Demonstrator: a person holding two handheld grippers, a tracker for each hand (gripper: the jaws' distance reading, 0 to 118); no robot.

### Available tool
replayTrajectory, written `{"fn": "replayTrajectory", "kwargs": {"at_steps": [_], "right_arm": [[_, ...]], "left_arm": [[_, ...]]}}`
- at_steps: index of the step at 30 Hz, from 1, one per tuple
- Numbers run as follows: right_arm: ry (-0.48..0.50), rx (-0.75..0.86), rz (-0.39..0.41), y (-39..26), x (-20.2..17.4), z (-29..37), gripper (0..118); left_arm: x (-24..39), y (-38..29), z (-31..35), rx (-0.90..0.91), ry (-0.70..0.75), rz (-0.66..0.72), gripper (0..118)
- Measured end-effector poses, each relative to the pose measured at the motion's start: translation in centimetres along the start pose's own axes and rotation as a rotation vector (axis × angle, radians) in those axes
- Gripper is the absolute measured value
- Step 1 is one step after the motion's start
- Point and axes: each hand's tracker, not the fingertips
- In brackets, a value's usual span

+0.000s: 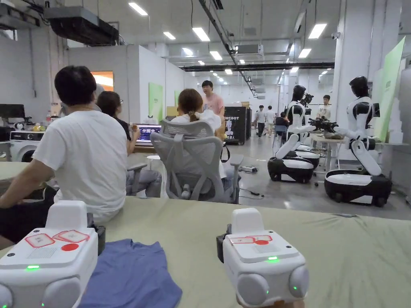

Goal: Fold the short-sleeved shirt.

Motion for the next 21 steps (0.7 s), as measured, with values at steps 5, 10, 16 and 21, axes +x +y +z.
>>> {"fn": "replayTrajectory", "kwargs": {"at_steps": [5,10,16,21], "right_arm": [[0.058,-0.025,-0.009,-0.9,-2.2,-1.4,1],[0.094,-0.069,-0.016,-2.0,-1.7,-4.0,1],[0.133,-0.154,-0.006,-2.9,-1.0,-10.7,0],[0.153,-0.199,0.009,-3.4,-1.2,-17.1,0]], "left_arm": [[-2.0,-1.0,-0.5,-0.054,0.019,0.000,0],[-0.9,-2.4,-4.3,-0.149,-0.015,-0.036,0],[-0.1,-4.9,-12.2,-0.310,-0.036,-0.047,0],[-0.3,-8.0,-21.3,-0.533,-0.064,-0.034,0]]}}
